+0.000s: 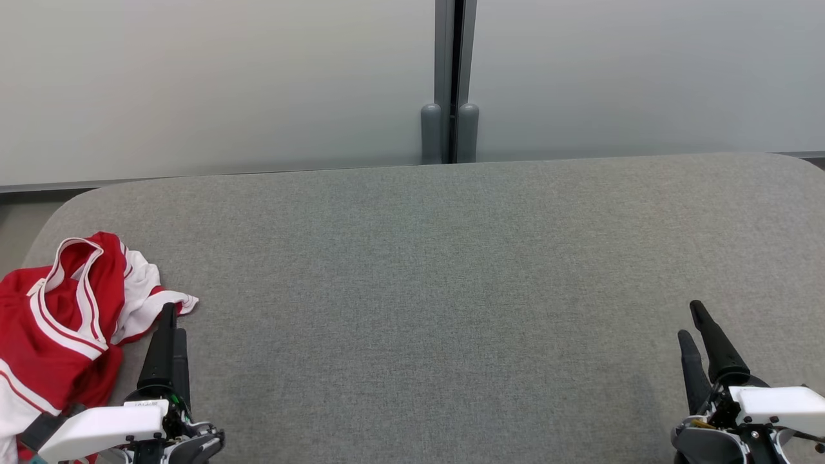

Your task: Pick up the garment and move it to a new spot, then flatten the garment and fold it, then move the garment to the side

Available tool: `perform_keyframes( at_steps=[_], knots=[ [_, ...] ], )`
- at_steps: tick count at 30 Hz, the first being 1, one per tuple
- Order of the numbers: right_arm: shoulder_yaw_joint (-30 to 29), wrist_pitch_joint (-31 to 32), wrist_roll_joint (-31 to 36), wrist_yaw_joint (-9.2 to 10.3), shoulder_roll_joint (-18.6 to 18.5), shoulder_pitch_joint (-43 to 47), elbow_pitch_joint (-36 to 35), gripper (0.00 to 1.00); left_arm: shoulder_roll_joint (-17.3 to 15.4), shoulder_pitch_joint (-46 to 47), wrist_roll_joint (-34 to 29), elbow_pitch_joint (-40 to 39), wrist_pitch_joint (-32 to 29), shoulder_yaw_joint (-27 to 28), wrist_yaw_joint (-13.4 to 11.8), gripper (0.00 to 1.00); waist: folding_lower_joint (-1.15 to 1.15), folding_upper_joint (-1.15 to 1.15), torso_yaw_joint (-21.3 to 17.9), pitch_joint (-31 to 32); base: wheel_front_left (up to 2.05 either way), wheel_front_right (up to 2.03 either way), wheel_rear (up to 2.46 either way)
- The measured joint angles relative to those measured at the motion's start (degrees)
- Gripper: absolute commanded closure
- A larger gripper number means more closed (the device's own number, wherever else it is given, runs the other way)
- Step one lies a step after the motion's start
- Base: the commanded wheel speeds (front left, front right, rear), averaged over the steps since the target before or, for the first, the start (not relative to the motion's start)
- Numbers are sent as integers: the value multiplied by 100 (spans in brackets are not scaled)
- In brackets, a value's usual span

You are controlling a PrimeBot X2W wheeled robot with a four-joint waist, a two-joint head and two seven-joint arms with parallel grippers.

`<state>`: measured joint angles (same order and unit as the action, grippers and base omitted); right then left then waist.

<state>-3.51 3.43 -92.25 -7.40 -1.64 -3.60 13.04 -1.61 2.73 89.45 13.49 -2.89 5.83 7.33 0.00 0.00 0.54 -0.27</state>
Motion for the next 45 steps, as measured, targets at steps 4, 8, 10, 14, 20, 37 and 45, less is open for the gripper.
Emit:
perform_keyframes(
  at_steps=[4,8,10,14,20,37,45],
  knots=[
    [114,-119,144,0,-18,-26,-151,0,-4,0,-204,-121,99,-29,0,0,0,0,17,0,0,0,0],
    [247,-235,381,0,-77,-59,-298,0,-14,0,-527,-236,201,-35,0,0,0,0,35,2,0,0,0],
    [259,-285,523,0,-85,-60,-349,0,-16,0,-751,-289,246,-38,0,0,0,0,43,2,0,0,0],
    [298,-374,890,0,-100,-66,-465,0,-21,-1,-1277,-372,335,-19,0,0,0,0,59,3,0,0,0],
    [443,-523,1511,0,-138,-98,-650,0,-30,-12,-2227,-523,485,-7,0,0,0,0,84,2,0,0,0],
    [699,-856,3753,-1,-254,-122,-459,0,-57,-136,-4607,-786,805,-339,-286,0,0,0,146,27,0,0,0],
    [720,-995,4815,-1,-258,-186,-188,0,-134,-205,-5381,-812,948,-403,-388,0,0,0,165,40,0,0,0]
  ],
)
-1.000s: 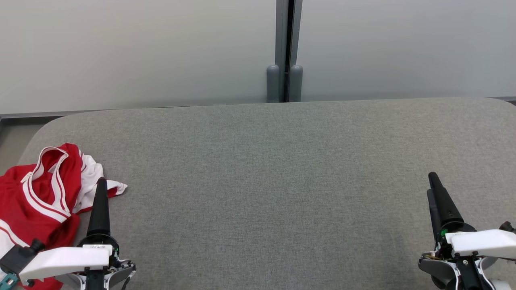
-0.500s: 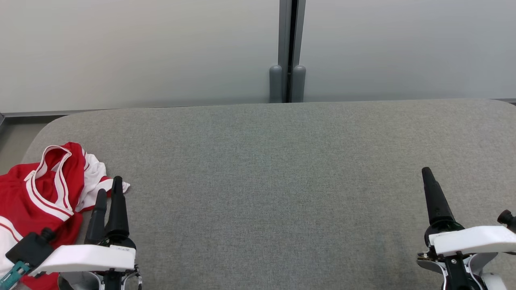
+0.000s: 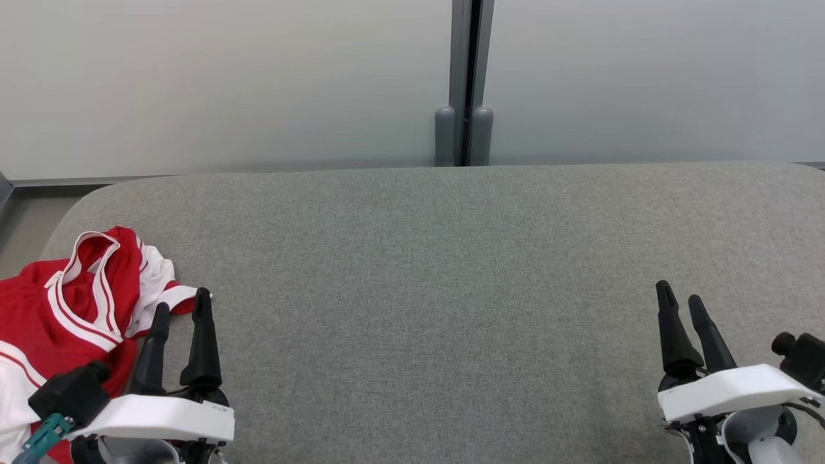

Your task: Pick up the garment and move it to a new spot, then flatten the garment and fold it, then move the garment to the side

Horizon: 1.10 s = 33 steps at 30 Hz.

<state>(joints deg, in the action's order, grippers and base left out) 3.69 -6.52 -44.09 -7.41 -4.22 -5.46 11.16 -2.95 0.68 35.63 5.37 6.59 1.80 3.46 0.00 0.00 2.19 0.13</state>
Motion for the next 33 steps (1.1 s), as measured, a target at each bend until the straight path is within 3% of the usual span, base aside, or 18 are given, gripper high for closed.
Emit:
perform_keyframes(
  at_steps=[9,33],
  knots=[
    [111,-115,824,0,21,-105,302,0,-69,-29,-606,-51,120,-100,-210,0,0,0,33,17,0,0,0],
    [446,-464,2207,-1,-63,-162,58,0,-174,-132,-1871,-152,460,-348,-506,0,0,0,129,52,0,0,0]
  ],
)
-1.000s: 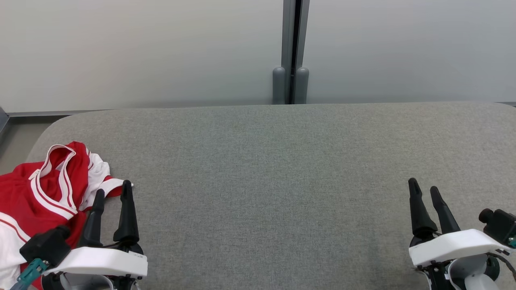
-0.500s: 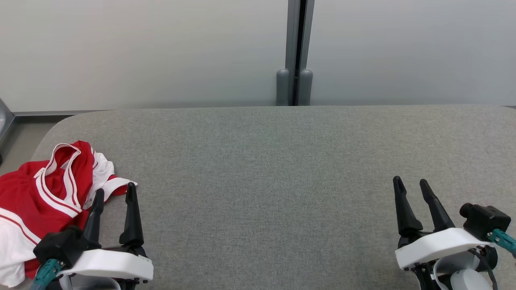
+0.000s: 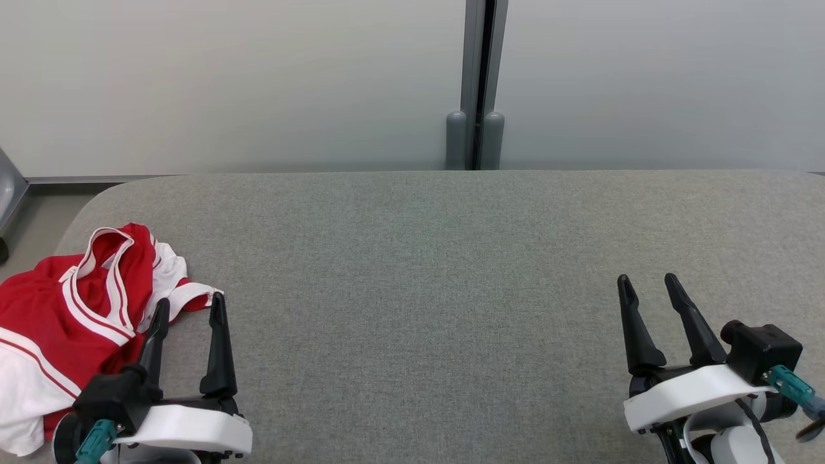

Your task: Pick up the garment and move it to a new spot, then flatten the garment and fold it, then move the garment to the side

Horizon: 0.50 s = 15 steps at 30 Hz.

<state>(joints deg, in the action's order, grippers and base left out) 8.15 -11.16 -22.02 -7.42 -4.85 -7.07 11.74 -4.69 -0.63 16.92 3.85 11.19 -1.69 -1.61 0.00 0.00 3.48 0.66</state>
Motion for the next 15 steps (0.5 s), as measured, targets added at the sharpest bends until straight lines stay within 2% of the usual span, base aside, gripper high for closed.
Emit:
perform_keyframes(
  at_steps=[15],
  knots=[
    [79,-170,565,0,-35,0,-205,0,-15,-3,-675,-112,178,-44,-57,0,0,0,45,-8,0,0,0]
  ],
)
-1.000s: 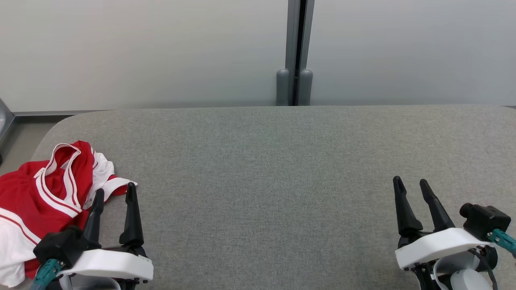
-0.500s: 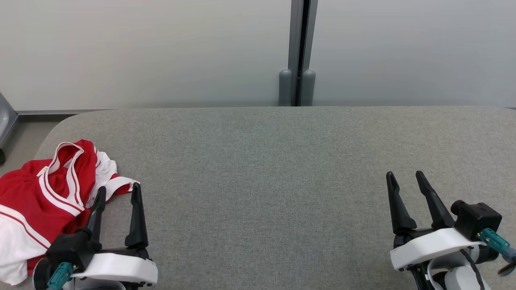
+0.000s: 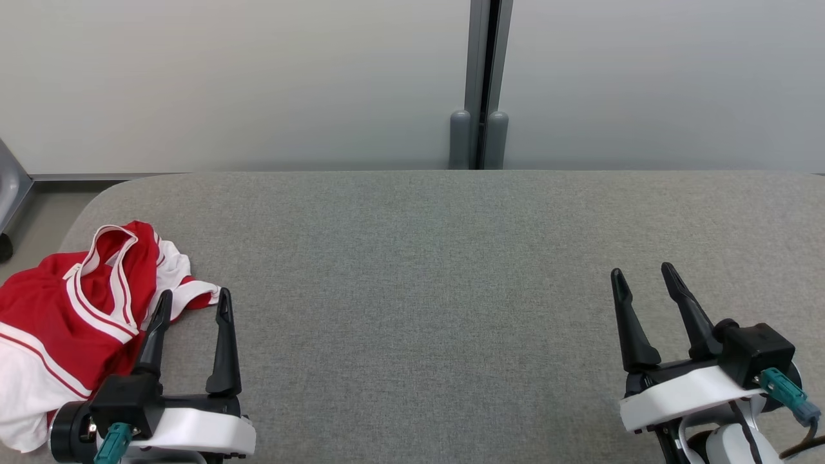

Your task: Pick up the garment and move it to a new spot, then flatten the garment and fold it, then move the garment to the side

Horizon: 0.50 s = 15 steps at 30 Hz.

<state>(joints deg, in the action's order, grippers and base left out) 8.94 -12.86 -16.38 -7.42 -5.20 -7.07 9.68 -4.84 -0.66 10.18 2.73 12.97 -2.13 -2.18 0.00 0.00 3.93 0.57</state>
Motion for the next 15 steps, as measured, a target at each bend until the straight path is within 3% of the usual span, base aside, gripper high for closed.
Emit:
perform_keyframes(
  at_steps=[15],
  knots=[
    [75,-167,557,0,0,0,-91,0,8,-12,-670,-92,171,1,-7,0,0,0,61,21,0,0,0]
  ],
)
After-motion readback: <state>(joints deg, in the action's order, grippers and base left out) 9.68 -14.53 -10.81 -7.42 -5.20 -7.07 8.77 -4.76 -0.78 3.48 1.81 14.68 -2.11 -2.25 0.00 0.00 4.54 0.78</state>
